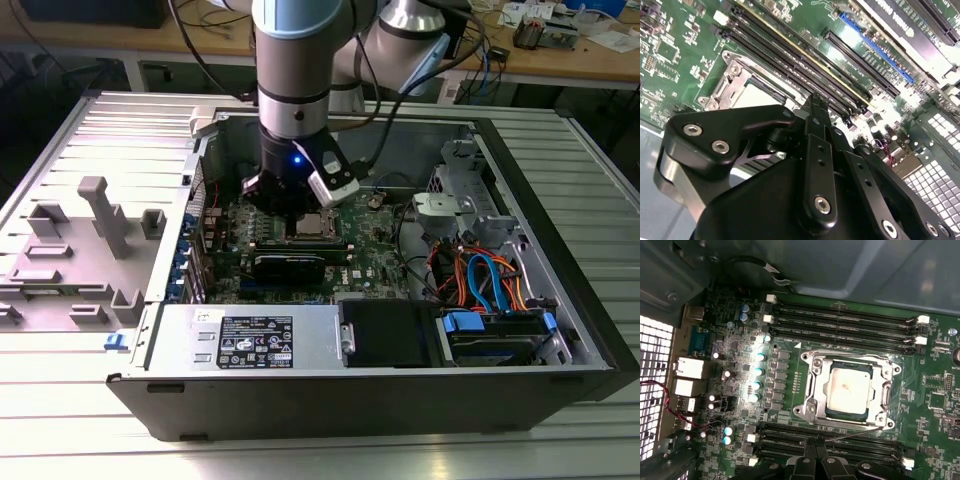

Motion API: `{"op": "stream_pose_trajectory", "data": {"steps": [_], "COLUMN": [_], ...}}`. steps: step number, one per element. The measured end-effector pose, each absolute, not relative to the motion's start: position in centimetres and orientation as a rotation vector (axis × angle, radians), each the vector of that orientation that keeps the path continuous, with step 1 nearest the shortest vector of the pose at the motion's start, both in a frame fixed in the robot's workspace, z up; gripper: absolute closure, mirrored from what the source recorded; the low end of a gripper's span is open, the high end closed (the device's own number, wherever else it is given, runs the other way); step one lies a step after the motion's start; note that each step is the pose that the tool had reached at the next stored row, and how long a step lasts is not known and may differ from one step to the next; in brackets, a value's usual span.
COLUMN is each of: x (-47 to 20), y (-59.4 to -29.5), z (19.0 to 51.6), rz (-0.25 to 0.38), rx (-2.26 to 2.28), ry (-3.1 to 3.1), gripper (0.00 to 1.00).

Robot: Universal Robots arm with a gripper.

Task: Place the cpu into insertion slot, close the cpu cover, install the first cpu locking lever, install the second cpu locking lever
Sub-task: 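Install the second cpu locking lever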

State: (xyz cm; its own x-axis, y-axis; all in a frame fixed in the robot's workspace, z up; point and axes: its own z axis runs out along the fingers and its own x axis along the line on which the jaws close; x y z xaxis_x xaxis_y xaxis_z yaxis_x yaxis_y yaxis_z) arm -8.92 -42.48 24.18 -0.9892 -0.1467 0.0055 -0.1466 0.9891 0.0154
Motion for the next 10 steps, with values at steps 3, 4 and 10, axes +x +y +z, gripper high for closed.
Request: {"op": "stream_pose_trajectory", "data": {"steps": [3,4,10], "x": [-9.1,-9.1,-9.4], "y": [-42.5,-42.5,-42.5], "z": [24.0,23.8,23.0], "rz": [-0.042,-0.043,-0.055], "rx": [0.242,0.245,0.268], "ry": [-3.126,-3.126,-3.124], "gripper": [0.89,0.89,0.89]}}
